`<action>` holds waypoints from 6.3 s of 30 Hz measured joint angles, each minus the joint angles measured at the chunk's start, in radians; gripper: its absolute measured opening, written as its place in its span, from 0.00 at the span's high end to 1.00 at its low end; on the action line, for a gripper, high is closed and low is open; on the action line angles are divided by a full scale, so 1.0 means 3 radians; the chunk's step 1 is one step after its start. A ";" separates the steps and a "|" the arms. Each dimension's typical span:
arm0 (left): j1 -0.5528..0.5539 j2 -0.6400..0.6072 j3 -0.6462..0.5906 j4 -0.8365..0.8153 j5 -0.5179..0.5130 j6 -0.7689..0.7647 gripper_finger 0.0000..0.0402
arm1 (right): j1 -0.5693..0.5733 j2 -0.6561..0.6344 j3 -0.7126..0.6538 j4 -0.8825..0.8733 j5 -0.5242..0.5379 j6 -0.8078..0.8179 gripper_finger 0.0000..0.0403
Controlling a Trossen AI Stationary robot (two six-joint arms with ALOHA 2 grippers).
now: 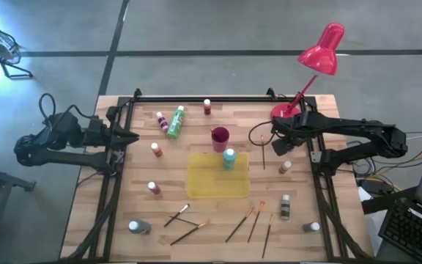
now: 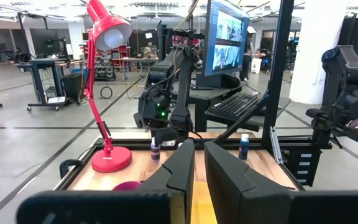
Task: Pick & Place Paint Supplies
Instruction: Put the small purple paint bottle into the yellow bin, then put the gold paint brush into the pink cup
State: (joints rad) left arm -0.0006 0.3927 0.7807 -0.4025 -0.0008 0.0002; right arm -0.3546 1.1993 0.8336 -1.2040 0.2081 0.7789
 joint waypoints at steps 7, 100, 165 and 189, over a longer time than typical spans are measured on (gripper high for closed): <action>0.0001 0.0000 0.0000 0.0001 0.0000 0.0000 0.88 | 0.0229 -0.0044 0.0265 0.0010 -0.0079 -0.0079 0.72; 0.0001 0.0000 0.0000 0.0001 0.0001 0.0000 0.88 | 0.1165 0.1522 0.1296 0.1186 -0.0261 -0.0976 0.72; 0.0000 -0.0001 0.0000 0.0001 0.0001 0.0000 0.88 | 0.1576 0.0905 0.2094 -0.0271 0.0058 -0.0586 0.93; 0.0000 0.0000 0.0000 0.0001 0.0001 0.0000 0.88 | 0.1929 -0.1078 0.1040 0.0010 0.0717 -0.0687 0.98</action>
State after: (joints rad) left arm -0.0004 0.3926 0.7807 -0.4023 -0.0006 0.0001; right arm 0.2242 0.8758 1.1455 -1.2008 0.4232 0.5729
